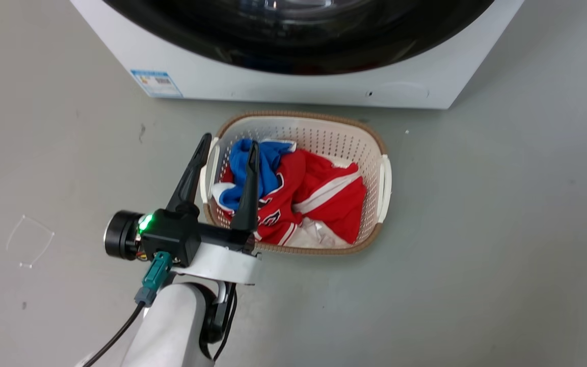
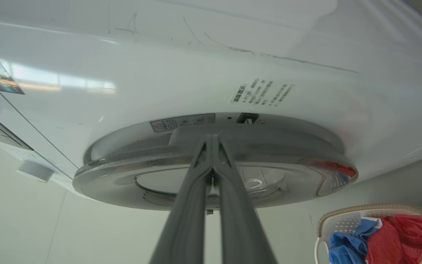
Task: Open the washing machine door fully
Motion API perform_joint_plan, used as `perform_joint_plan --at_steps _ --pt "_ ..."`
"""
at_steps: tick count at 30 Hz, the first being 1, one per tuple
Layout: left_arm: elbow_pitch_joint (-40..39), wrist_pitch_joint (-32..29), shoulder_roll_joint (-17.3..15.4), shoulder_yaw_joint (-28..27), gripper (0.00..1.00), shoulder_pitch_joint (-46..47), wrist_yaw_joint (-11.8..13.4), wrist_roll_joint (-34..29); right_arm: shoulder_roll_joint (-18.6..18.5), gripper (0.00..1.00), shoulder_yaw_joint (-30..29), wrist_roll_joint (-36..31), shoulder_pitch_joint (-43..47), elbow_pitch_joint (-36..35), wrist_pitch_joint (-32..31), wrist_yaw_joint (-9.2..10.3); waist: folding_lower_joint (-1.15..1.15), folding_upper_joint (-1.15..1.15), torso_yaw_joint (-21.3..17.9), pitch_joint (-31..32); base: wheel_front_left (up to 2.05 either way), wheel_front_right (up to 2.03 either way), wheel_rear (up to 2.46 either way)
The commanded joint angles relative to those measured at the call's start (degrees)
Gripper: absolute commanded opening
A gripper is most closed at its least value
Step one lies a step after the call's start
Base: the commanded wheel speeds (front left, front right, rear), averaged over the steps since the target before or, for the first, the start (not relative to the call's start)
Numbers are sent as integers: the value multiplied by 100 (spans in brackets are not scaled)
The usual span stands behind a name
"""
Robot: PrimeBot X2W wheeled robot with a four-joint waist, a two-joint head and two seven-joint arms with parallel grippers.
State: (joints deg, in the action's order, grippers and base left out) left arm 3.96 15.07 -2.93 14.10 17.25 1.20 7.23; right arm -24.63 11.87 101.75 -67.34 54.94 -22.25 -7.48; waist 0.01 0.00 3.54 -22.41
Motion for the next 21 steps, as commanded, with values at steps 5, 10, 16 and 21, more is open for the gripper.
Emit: perform_joint_plan --at_steps 5,10,16,21 --pt "-128 15 7 67 100 259 60 -46 173 0 231 -99 -740 339 -143 -2 -1 0 96 -495 0 0 0" --pt "-181 15 7 115 100 411 83 -51 250 0 387 -211 -1250 492 -202 -2 -1 0 119 -801 0 0 0" --pt "-279 15 7 106 100 584 85 -114 338 0 468 -233 -1749 387 -395 -2 -1 0 91 -1173 0 0 0" --pt "-294 15 7 104 100 645 103 -149 359 0 526 -234 -1865 300 -561 -2 -1 0 71 -1250 0 0 0"
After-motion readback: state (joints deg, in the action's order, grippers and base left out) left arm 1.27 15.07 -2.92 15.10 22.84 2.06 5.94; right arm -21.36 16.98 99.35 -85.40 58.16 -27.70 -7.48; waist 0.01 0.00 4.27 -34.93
